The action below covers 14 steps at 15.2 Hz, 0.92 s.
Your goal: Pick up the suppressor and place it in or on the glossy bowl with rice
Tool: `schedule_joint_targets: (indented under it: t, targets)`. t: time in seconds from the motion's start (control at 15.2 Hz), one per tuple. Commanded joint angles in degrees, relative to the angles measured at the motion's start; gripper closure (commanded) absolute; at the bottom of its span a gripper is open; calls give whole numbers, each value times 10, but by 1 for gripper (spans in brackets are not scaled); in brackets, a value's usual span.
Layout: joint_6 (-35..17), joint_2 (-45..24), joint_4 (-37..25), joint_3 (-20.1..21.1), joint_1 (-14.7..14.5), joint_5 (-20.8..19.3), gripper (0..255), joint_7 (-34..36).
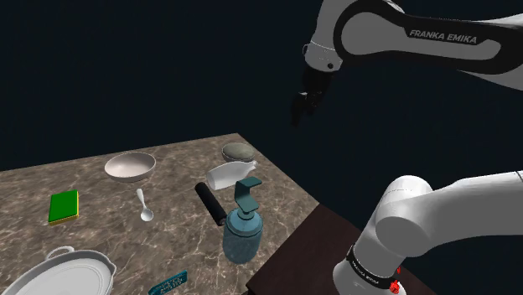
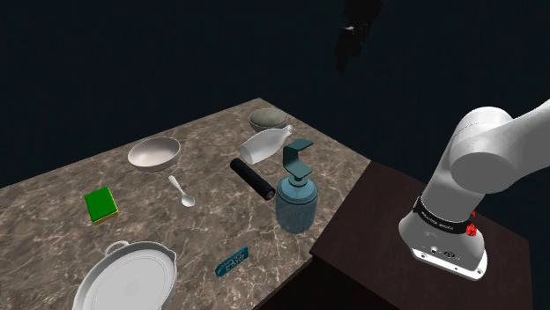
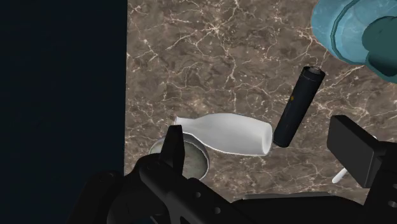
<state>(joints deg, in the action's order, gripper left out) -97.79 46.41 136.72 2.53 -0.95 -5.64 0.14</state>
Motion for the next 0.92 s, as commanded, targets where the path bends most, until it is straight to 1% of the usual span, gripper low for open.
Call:
schedule_joint_targets:
  t: [0.0,0.46,0.86]
  targets:
    - [0,0,0,0,0,0,0,0]
    - [-113,-98,36,41,-1,13,0,66]
    - [-206,-210,36,75,3,11,0,126]
